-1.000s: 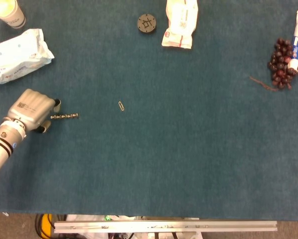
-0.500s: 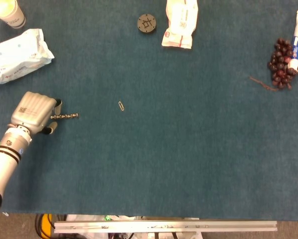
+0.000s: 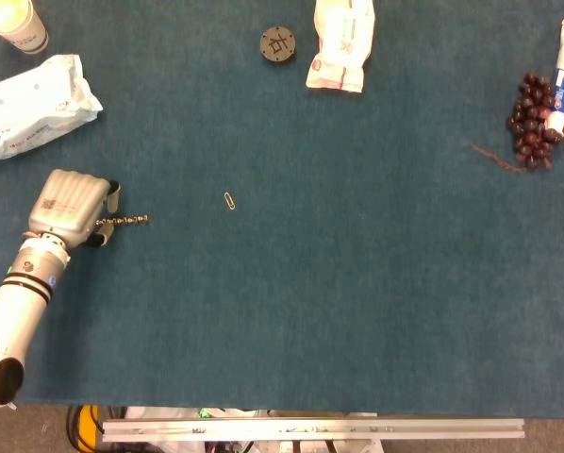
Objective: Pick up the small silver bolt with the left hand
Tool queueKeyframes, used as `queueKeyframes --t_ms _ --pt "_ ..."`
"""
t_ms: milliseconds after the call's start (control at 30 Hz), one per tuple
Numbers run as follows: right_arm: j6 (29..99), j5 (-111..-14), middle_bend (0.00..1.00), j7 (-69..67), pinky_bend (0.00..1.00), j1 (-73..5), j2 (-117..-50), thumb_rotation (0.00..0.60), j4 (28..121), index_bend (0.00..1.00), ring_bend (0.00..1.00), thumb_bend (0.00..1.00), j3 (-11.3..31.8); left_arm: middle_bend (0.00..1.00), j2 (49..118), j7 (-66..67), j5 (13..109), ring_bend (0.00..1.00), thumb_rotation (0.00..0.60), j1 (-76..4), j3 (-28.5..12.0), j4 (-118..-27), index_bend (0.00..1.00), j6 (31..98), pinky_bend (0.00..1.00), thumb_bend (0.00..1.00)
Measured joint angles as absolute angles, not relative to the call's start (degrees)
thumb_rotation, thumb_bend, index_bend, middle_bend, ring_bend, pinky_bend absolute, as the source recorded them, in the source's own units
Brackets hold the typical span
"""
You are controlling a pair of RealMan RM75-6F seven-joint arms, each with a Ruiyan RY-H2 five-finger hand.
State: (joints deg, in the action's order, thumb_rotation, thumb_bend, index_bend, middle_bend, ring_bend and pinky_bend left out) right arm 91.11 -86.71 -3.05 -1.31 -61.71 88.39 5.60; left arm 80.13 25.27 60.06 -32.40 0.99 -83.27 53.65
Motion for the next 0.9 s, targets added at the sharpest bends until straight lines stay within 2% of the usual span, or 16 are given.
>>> queueKeyframes --t_ms 900 --pt "91.0 -86.1 0.43 -3.7 0.35 -1.0 -61.9 0.600 87.6 0.35 0.36 0.32 5.7 0.95 83.2 28.8 57.8 0.92 0.600 -33.0 -0.5 -79.7 0.47 54.2 0.94 0.31"
